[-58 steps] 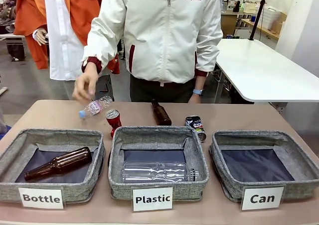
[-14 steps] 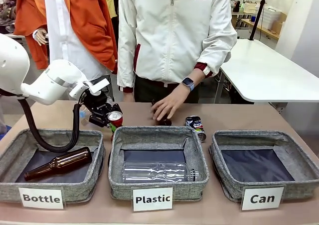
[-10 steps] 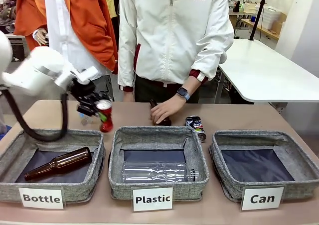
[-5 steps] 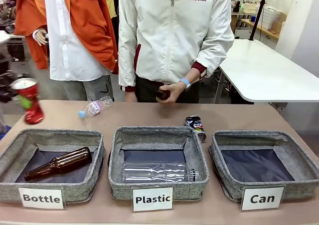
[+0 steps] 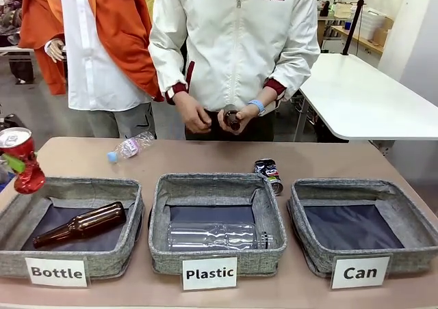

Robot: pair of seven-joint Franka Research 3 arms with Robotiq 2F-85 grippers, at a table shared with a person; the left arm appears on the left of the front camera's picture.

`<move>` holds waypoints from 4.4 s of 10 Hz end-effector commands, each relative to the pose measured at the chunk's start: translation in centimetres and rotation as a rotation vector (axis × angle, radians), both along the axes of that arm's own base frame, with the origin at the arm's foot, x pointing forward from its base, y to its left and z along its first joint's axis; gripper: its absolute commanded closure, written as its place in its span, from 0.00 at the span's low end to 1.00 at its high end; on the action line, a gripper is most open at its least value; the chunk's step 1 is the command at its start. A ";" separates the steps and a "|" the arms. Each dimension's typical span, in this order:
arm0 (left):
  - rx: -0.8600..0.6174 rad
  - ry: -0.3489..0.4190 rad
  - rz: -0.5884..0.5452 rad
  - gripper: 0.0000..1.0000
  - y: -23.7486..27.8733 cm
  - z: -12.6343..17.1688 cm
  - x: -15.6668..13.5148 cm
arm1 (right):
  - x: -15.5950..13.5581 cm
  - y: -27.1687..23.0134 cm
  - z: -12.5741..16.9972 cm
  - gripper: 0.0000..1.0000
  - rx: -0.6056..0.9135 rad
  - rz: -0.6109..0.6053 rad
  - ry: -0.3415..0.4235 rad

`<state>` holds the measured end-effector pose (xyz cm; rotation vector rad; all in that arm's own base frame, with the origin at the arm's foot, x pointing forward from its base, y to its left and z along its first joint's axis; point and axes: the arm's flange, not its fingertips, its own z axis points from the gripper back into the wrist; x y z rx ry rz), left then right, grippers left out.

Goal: Sort the can waste into the basket.
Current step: Pick up the can waste from the table and place it in the right Fabric basket.

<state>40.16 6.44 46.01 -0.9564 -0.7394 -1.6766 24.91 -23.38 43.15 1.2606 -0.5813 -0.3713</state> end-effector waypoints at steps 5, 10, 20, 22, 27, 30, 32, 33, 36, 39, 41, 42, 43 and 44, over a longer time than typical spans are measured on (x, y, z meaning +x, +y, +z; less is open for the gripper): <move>0.050 -0.068 -0.038 0.73 -3.2 4.8 3.3 | 0.2 0.0 0.0 0.00 0.009 -0.006 -0.041; 0.083 -0.032 0.091 0.73 0.2 6.6 4.4 | 0.2 0.0 0.0 0.00 0.009 -0.006 -0.041; 0.016 -0.053 0.483 0.73 26.5 5.3 -8.9 | 0.2 0.0 0.0 0.00 0.009 -0.006 -0.041; 0.026 -0.039 0.479 0.73 24.0 5.5 -7.6 | 0.2 0.0 0.0 0.00 0.009 -0.006 -0.041; 0.128 -0.025 0.437 0.73 5.5 6.4 -3.0 | 0.2 0.0 0.0 0.00 0.009 -0.006 -0.041; 0.208 -0.064 0.443 0.73 -6.8 5.9 -2.1 | 0.2 0.0 0.0 0.00 0.009 -0.006 -0.041; 0.251 -0.068 0.359 0.73 -16.1 5.4 -1.2 | 0.2 0.0 0.0 0.00 0.009 -0.006 -0.041; 0.231 -0.056 0.313 0.73 -19.3 5.3 -1.1 | 0.2 0.0 0.0 0.00 0.009 -0.006 -0.041; 0.232 -0.003 0.211 0.73 -21.7 5.5 -1.0 | 0.2 0.0 0.0 0.00 0.009 -0.006 -0.041; 0.242 -0.053 0.288 0.73 -23.1 5.1 -2.1 | 0.2 0.0 0.0 0.00 0.009 -0.006 -0.041; 0.236 -0.042 0.272 0.73 -23.4 5.2 -1.7 | 0.2 0.0 0.0 0.00 0.009 -0.006 -0.041; 0.144 -0.085 0.268 0.73 -27.4 5.2 -2.2 | 0.0 0.0 0.0 0.00 0.000 0.002 0.000; 0.095 -0.148 0.202 0.73 -34.1 5.3 -1.8 | -1.4 -0.6 1.6 0.00 -0.019 0.029 0.006; 0.099 -0.186 0.154 0.73 -38.5 5.7 -0.6 | -2.2 -2.1 2.0 0.00 -0.064 0.017 0.025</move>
